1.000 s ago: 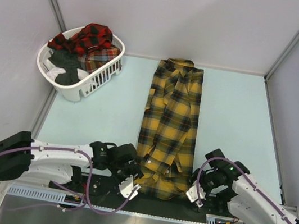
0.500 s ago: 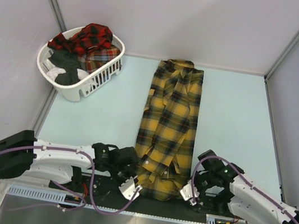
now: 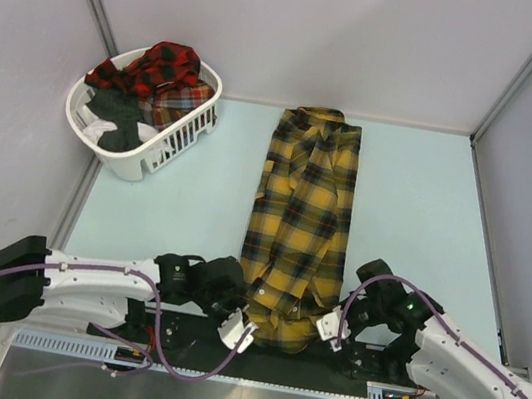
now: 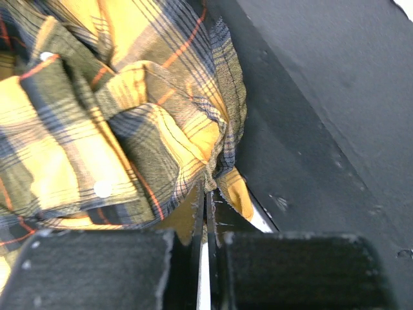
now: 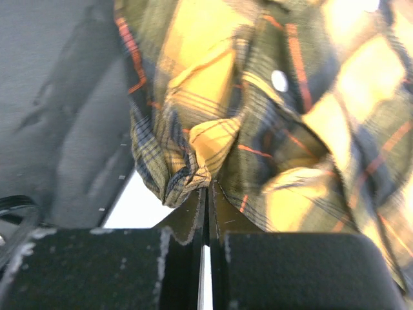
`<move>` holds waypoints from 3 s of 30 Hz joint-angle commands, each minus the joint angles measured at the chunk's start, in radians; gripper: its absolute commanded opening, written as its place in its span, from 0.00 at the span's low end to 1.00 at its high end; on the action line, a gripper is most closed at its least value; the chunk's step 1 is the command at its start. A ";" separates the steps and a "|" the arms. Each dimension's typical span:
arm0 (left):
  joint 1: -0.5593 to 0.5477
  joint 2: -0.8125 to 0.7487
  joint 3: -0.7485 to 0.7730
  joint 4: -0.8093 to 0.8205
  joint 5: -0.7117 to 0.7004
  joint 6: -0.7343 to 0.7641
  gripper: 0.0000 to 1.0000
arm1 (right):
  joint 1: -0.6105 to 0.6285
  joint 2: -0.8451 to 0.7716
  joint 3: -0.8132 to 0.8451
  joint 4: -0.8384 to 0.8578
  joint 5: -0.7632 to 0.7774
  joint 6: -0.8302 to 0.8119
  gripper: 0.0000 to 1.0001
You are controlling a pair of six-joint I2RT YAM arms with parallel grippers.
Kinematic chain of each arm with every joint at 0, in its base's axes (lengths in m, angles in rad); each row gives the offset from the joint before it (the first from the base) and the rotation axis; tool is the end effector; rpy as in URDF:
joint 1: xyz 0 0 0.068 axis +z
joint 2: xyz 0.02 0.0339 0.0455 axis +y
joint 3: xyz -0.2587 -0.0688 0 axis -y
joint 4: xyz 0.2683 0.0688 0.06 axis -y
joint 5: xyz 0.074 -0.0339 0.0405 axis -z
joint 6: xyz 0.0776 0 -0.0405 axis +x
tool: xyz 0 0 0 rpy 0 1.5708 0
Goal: Fold and stack the long sleeve shirts
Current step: Fold the shirt
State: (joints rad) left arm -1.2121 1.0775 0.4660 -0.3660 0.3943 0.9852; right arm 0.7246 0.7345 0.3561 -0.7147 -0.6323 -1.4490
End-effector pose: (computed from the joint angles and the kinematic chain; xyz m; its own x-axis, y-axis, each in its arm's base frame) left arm 0.0539 -0.2287 0.1157 0.6224 0.5316 -0.5744 0.7620 -0.5790 0.2899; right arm 0.0911 0.1419 0.1222 0.6519 -0.4923 -0.5768 -0.7497 -0.5328 -0.3926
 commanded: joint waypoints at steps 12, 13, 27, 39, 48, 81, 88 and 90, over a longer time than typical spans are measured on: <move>0.080 -0.054 0.083 0.013 0.055 -0.052 0.00 | -0.053 -0.080 0.087 0.012 0.008 0.105 0.00; 0.082 -0.053 0.086 0.007 0.064 -0.053 0.00 | -0.054 -0.083 0.090 -0.014 0.002 0.099 0.00; 0.088 -0.021 0.030 -0.105 0.021 0.125 0.76 | -0.050 -0.049 0.055 0.017 -0.004 0.072 0.00; 0.089 0.044 -0.001 -0.047 0.009 0.181 0.75 | -0.048 -0.041 0.047 0.029 0.006 0.073 0.00; 0.091 0.046 0.062 0.007 0.055 0.119 0.19 | -0.045 -0.041 0.063 0.045 0.011 0.108 0.00; 0.724 0.703 0.983 -0.211 0.316 -0.114 0.00 | -0.577 0.817 0.742 0.250 -0.184 0.113 0.00; 0.787 1.001 1.240 -0.240 0.256 -0.154 0.00 | -0.617 1.117 0.980 0.262 -0.153 0.128 0.00; 0.793 1.030 1.258 -0.241 0.232 -0.154 0.00 | -0.616 1.147 1.001 0.273 -0.147 0.143 0.00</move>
State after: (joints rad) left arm -0.4263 2.0731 1.6531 -0.5682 0.6437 0.8608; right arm 0.1146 1.8328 1.2736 -0.4858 -0.7666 -1.3117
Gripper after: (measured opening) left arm 0.011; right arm 0.011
